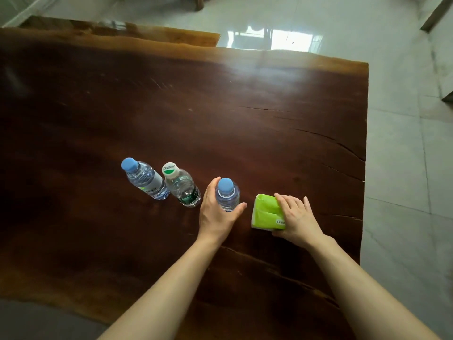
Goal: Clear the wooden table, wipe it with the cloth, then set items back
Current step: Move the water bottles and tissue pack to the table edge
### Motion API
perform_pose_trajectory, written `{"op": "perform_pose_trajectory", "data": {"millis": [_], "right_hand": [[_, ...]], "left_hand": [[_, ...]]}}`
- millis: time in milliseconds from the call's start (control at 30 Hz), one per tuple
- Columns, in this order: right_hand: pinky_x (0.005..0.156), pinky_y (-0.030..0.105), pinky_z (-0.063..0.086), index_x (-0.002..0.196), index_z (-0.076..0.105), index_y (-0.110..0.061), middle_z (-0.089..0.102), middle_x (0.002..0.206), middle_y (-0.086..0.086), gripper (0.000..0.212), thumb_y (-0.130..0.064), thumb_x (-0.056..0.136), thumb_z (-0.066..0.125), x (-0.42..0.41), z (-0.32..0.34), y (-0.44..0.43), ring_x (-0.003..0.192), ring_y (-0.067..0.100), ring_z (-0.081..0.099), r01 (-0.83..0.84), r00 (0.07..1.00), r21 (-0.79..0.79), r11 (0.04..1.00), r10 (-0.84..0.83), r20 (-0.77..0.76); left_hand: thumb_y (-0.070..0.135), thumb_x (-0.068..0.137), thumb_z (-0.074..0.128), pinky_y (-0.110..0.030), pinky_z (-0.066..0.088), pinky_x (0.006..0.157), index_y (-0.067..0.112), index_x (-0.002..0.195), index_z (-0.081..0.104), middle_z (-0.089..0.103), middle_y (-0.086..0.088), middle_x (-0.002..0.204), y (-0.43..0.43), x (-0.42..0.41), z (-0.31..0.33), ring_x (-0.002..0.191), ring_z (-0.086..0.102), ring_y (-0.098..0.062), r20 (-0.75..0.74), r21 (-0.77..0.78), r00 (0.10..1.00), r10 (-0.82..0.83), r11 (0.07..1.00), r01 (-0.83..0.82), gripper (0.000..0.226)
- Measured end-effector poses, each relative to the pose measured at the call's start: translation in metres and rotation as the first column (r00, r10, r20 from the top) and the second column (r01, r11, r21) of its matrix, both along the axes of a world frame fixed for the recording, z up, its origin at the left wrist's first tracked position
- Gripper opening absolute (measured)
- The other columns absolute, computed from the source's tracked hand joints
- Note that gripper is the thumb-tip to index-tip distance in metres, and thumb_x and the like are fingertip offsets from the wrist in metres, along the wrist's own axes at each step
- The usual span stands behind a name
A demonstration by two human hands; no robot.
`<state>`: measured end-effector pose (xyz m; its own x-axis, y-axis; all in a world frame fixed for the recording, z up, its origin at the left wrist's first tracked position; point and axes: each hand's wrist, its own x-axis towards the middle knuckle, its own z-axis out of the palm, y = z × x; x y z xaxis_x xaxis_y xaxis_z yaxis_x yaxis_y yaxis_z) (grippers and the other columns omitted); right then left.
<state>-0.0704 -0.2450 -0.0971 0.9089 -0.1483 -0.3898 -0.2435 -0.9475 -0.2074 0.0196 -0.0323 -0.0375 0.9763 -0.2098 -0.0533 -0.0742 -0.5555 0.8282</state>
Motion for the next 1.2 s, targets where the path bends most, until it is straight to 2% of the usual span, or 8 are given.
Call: {"op": "perform_pose_trajectory", "data": {"millis": [200,300,400,500,633,867,1033,1200], "right_hand": [[0.119,0.053,0.021,0.145,0.041,-0.022,0.054,0.135,-0.001,0.087,-0.064,0.071,0.064,-0.003,-0.003,-0.002,0.124,0.025,0.050,0.009,0.990,0.014,1.000,-0.010,0.144],[0.098,0.046,0.044,0.133,0.053,-0.015,0.062,0.118,0.005,0.084,-0.068,0.068,0.056,-0.008,0.002,-0.001,0.105,0.030,0.058,0.058,0.974,0.022,0.998,-0.061,0.218],[0.078,0.041,0.049,0.128,0.056,-0.015,0.062,0.108,0.004,0.082,-0.066,0.064,0.062,-0.015,0.010,0.005,0.095,0.029,0.059,0.148,0.956,0.053,0.988,-0.156,0.250],[0.077,0.041,0.049,0.129,0.054,-0.014,0.061,0.109,0.004,0.083,-0.064,0.064,0.065,-0.023,0.017,0.012,0.095,0.028,0.058,0.228,0.933,0.063,0.972,-0.236,0.272],[0.080,0.042,0.049,0.132,0.052,-0.012,0.060,0.109,0.005,0.083,-0.065,0.070,0.066,-0.040,0.031,0.023,0.096,0.029,0.058,0.358,0.871,0.113,0.927,-0.375,0.316],[0.096,0.041,0.049,0.142,0.042,-0.011,0.057,0.124,0.005,0.091,-0.070,0.077,0.065,-0.087,0.056,0.057,0.116,0.025,0.054,0.605,0.677,0.288,0.742,-0.670,0.304],[0.092,0.040,0.050,0.140,0.039,-0.018,0.056,0.124,0.003,0.093,-0.080,0.073,0.056,-0.133,0.068,0.081,0.116,0.025,0.055,0.741,0.513,0.309,0.597,-0.799,0.313],[0.089,0.039,0.051,0.144,0.034,-0.016,0.056,0.130,0.009,0.102,-0.083,0.070,0.053,-0.184,0.070,0.103,0.116,0.030,0.058,0.868,0.334,0.270,0.417,-0.892,0.304]], "left_hand": [[0.022,0.067,0.091,0.004,0.030,0.086,0.011,0.125,0.055,0.059,0.004,0.113,-0.008,0.007,-0.005,0.102,0.057,-0.012,0.029,-0.012,0.999,0.046,0.999,-0.045,0.069],[0.023,0.068,0.090,-0.005,0.035,0.080,0.012,0.121,0.055,0.058,0.006,0.105,-0.012,0.009,-0.005,0.094,0.056,-0.012,0.042,0.003,0.997,0.063,0.998,-0.063,0.064],[0.025,0.070,0.089,-0.016,0.039,0.082,0.012,0.121,0.055,0.059,0.005,0.102,-0.010,0.006,-0.006,0.092,0.059,-0.015,0.058,0.019,0.997,0.058,0.998,-0.059,0.062],[0.026,0.071,0.089,-0.030,0.049,0.083,0.013,0.117,0.056,0.063,0.002,0.100,-0.004,0.003,-0.005,0.091,0.063,-0.020,0.059,0.023,0.998,0.037,0.999,-0.038,0.059],[0.028,0.070,0.088,-0.030,0.048,0.078,0.017,0.113,0.055,0.063,0.003,0.096,0.003,0.000,0.002,0.086,0.063,-0.019,0.085,0.024,0.996,-0.017,1.000,0.015,0.055],[0.032,0.068,0.087,-0.020,0.045,0.071,0.024,0.110,0.052,0.062,0.007,0.091,-0.003,0.002,0.024,0.082,0.061,-0.016,0.110,-0.007,0.978,-0.180,0.983,0.181,0.055],[0.033,0.068,0.089,0.001,0.037,0.063,0.022,0.110,0.054,0.056,0.022,0.083,-0.018,-0.006,0.047,0.073,0.058,0.003,0.123,-0.033,0.930,-0.346,0.935,0.352,0.055],[0.038,0.068,0.089,-0.001,0.042,0.067,0.027,0.108,0.054,0.063,0.017,0.087,-0.036,-0.026,0.064,0.080,0.063,0.005,0.110,-0.112,0.848,-0.518,0.841,0.529,0.055]]}}
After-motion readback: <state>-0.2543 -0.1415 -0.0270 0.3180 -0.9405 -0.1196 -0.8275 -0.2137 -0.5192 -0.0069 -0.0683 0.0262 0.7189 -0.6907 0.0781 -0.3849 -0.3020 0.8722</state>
